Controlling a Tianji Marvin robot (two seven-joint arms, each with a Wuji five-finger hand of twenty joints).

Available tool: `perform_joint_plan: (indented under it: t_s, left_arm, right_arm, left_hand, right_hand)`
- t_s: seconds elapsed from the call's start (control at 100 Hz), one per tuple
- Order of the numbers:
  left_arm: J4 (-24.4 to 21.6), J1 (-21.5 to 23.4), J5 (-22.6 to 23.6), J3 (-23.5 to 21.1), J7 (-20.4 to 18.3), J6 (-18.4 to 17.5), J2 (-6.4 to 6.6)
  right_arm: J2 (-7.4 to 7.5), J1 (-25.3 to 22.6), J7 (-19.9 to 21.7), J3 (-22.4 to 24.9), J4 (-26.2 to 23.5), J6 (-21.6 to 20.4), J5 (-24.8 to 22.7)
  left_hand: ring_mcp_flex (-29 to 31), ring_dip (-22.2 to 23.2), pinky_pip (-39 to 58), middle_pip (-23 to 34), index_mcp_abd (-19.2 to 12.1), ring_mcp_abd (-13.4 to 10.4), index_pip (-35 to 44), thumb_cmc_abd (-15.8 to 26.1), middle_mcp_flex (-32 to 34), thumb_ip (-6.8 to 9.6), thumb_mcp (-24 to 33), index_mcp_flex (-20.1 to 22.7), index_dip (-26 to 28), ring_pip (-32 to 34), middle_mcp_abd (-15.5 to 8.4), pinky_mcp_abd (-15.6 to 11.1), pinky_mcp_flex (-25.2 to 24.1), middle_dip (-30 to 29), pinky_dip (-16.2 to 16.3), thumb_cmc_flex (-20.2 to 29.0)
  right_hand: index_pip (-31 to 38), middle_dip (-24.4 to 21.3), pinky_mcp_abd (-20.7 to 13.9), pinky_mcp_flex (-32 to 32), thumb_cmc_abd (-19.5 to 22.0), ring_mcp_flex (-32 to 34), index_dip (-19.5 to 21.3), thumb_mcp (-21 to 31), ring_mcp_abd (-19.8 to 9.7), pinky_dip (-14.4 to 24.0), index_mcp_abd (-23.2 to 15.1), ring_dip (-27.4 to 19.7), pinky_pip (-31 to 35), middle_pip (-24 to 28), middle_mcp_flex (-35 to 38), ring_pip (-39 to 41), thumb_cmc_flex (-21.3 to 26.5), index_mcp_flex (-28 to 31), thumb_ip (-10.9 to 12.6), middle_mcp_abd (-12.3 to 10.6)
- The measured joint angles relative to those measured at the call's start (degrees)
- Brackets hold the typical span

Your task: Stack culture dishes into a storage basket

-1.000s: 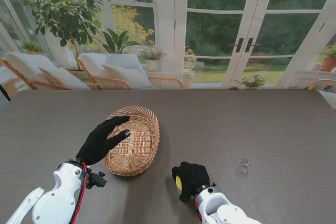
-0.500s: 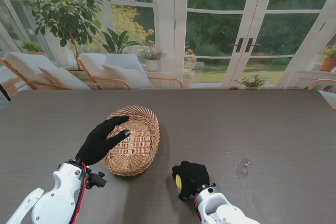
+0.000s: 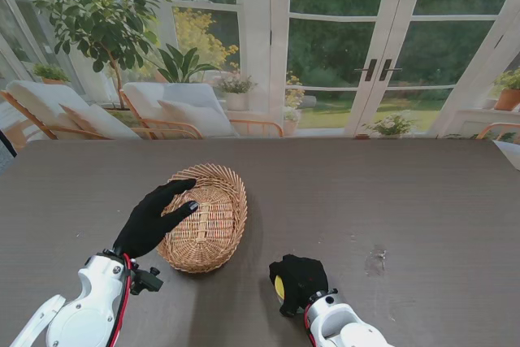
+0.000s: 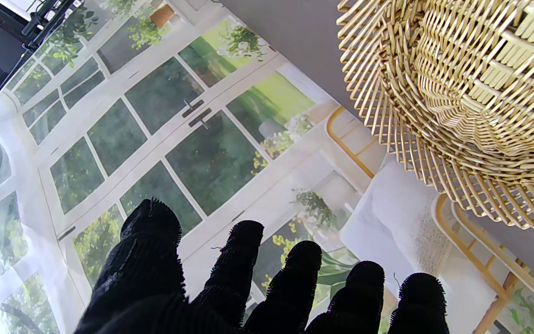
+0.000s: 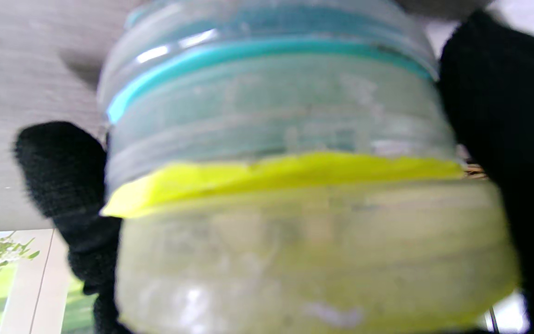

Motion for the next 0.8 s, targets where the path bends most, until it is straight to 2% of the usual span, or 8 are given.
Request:
perform_joint_plan:
  t_s: [0.46,0.8]
  left_arm:
    - [-0.52,0.78,0.27,-0.35,0.57,-0.01,-0.1]
    - [-0.82,1.17,0.44,-0.46,1.0,-0.01,-0.17]
  right_arm:
    - [0.2,0.09,2.39,0.16,-1.15,0.18,0.48]
    - [0.16,0.05,1.01,0.2,-0.6,-0.4,1.22]
  left_hand:
    - [0.0,0.0,0.0,0.0,0.0,0.0,0.0,0.0,0.0,0.0,0.0,0.0,0.0,0.0,0.0,0.0,0.0,0.0,0.0,0.0]
    - [0.0,0.0,0.0,0.0,0.0,0.0,0.0,0.0,0.0,0.0,0.0,0.0,0.0,0.0,0.01,0.0,0.0,0.0,0.0,0.0]
  right_hand:
    - [0.0,0.44,-0.12,0.26,0.01,0.37,0.0,0.0,-0.24,-0.04,0.0,-0.2,0.0,0.16,-0.6,0.0,0.0,0.0,0.0,0.16]
    - [-0.01,0.36,-0.05,0.34,0.01,0.39,0.01,0.0,-0.08,-0.04,0.0,0.94,0.0,0.28,0.1,0.55,0.0,0.46,0.0,0.18]
